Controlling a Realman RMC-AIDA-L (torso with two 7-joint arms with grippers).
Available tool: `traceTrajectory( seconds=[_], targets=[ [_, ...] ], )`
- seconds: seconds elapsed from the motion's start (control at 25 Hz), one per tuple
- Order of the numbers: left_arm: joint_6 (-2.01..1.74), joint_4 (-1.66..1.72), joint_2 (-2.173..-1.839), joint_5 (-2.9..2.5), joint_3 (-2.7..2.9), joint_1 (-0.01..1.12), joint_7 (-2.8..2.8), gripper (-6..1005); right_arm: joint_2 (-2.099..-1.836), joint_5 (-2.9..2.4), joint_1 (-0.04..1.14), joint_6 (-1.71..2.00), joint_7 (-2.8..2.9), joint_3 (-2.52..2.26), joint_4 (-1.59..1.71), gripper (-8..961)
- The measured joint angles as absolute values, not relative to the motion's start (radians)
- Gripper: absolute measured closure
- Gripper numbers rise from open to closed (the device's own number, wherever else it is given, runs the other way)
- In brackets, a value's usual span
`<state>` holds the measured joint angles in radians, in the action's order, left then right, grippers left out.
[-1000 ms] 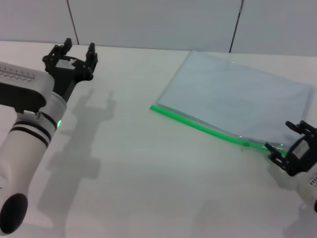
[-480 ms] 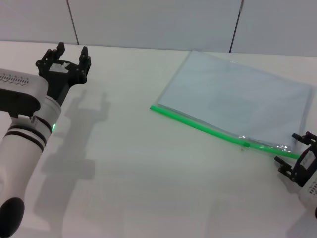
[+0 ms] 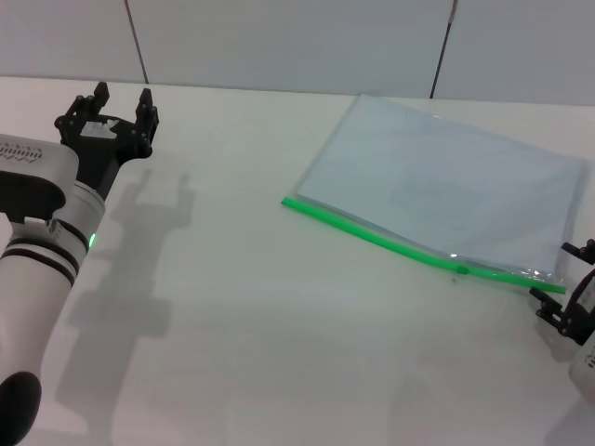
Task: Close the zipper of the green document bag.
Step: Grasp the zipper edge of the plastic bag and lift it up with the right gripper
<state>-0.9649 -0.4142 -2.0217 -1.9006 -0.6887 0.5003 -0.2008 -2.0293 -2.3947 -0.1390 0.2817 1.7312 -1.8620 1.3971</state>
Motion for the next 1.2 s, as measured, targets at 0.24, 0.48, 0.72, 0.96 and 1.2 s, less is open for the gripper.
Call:
traceTrajectory(
  seconds=[0.24, 0.48, 0.72, 0.96, 1.2],
  targets=[
    [-0.965, -0.414, -2.023, -1.901, -0.689, 0.501, -0.202, 441, -2.029, -2.398, -0.132, 0.287, 1.731, -1.861, 1.388, 271],
    [-0.963, -0.414, -2.023, -1.901, -0.689, 0.503, -0.203, 443, -2.029, -2.4, -0.123, 0.316, 1.73, -1.868, 1.383, 271],
    [-0.964, -0.414, -2.025, -1.901, -0.69, 0.506, -0.201, 445, -2.032, -2.419, -0.117, 0.297, 1.733, -1.863, 1.374, 271],
    [-0.963, -0.415, -2.026, -1.901, -0.69, 0.511, -0.202, 447, -2.033, -2.425, -0.084, 0.239, 1.733, -1.858, 1.316, 271],
    [-0.962, -0.416, -2.027, -1.901, -0.69, 0.517, -0.2, 449, -2.034, -2.418, -0.065, 0.203, 1.733, -1.856, 1.297, 272]
  ],
)
